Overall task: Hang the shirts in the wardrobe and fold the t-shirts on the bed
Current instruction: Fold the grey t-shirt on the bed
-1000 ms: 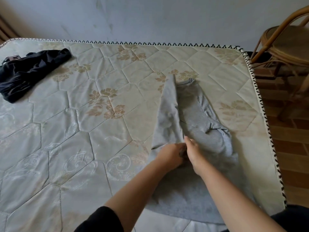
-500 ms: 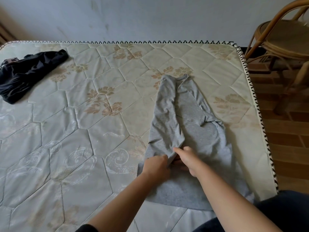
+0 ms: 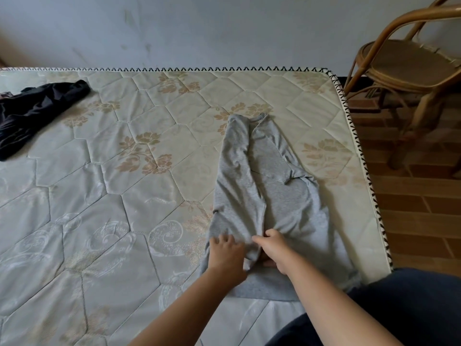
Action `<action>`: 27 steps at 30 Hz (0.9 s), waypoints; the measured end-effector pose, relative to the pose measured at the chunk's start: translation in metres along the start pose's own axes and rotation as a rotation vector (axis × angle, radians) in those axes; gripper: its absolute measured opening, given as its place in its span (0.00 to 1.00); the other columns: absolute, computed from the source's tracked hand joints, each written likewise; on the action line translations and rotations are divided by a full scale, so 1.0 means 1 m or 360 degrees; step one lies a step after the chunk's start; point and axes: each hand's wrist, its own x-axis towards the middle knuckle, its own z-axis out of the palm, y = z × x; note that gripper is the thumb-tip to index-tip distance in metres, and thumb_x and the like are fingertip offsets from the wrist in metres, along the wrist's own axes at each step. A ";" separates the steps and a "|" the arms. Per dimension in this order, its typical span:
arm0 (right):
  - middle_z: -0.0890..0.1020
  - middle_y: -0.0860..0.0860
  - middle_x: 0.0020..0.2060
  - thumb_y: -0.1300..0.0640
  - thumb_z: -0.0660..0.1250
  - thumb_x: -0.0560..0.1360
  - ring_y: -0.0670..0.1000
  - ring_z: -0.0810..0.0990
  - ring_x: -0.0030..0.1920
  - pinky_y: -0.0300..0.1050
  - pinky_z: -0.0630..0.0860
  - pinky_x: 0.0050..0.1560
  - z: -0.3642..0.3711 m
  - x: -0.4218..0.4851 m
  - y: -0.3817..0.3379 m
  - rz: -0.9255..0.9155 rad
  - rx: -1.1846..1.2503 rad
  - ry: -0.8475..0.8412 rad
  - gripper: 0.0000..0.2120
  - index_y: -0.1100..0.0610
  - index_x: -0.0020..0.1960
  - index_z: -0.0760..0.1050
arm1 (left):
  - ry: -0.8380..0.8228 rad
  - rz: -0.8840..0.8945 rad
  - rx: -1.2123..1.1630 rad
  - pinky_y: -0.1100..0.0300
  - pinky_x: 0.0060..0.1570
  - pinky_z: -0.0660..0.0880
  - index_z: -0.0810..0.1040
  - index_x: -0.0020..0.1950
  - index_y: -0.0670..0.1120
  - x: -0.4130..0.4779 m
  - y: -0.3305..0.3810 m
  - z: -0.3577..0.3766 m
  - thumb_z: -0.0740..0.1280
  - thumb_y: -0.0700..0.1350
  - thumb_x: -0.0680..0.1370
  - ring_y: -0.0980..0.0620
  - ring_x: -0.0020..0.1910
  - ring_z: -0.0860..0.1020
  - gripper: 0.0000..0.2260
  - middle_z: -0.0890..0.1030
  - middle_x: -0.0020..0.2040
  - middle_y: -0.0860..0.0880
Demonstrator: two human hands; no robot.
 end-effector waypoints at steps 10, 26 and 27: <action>0.75 0.54 0.44 0.61 0.64 0.74 0.50 0.72 0.41 0.41 0.67 0.35 0.011 -0.007 0.023 -0.0047 -0.0260 0.0012 0.05 0.59 0.47 0.69 | 0.0013 0.0039 -0.0908 0.58 0.41 0.72 0.72 0.53 0.44 -0.024 -0.001 0.023 0.62 0.49 0.78 0.47 0.46 0.79 0.10 0.81 0.45 0.46; 0.75 0.53 0.40 0.62 0.66 0.74 0.50 0.73 0.40 0.40 0.69 0.36 0.000 -0.015 0.044 -0.0242 -0.0620 -0.0138 0.04 0.60 0.47 0.71 | 0.0305 -0.0798 -0.1429 0.59 0.40 0.67 0.72 0.45 0.45 -0.037 -0.048 0.061 0.62 0.47 0.79 0.50 0.40 0.73 0.06 0.75 0.38 0.52; 0.75 0.52 0.40 0.62 0.65 0.75 0.50 0.74 0.41 0.40 0.68 0.36 -0.001 -0.016 0.043 -0.0291 -0.0596 -0.0109 0.03 0.60 0.47 0.72 | 0.0283 -0.0790 -0.1470 0.59 0.40 0.66 0.72 0.44 0.45 -0.037 -0.050 0.062 0.62 0.46 0.80 0.50 0.40 0.73 0.07 0.73 0.36 0.53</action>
